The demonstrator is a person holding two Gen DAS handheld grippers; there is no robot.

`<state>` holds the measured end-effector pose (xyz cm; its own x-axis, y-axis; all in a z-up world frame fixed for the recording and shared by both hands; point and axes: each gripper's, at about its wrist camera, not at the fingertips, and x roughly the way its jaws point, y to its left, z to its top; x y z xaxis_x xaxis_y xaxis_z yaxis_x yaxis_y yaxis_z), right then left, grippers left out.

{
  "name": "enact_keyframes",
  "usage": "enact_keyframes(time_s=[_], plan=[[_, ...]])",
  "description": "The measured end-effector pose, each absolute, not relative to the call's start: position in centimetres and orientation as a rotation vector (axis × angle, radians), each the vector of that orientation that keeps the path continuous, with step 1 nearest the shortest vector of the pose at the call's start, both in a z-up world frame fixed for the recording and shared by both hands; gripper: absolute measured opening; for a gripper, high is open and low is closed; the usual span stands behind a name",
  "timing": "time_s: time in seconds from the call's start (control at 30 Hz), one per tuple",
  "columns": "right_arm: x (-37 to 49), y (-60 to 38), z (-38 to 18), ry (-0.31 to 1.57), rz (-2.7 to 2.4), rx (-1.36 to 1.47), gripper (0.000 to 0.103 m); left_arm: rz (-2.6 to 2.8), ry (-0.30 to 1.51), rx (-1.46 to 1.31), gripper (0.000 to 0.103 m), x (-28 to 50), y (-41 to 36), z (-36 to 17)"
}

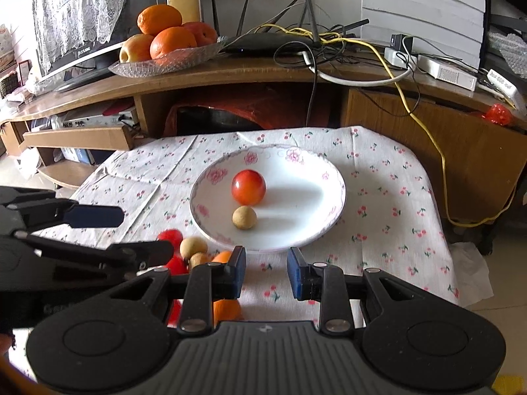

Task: Organize fruits
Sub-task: 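Grasp an orange with the left tool while the right tool moves toward another orange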

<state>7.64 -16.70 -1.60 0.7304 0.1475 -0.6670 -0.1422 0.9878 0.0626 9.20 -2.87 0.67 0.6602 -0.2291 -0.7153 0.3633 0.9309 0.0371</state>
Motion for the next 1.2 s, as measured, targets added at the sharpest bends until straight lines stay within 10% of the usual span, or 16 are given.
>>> enact_keyframes(time_s=[0.73, 1.2], plan=[[4.8, -17.3, -2.8, 0.820, 0.172, 0.042, 0.029, -0.396, 0.947, 0.190, 0.066, 5.2, -4.0, -3.9], [6.7, -16.6, -4.3, 0.866, 0.218, 0.044, 0.030, -0.421, 0.978, 0.171, 0.043, 5.6, -4.2, -5.3]])
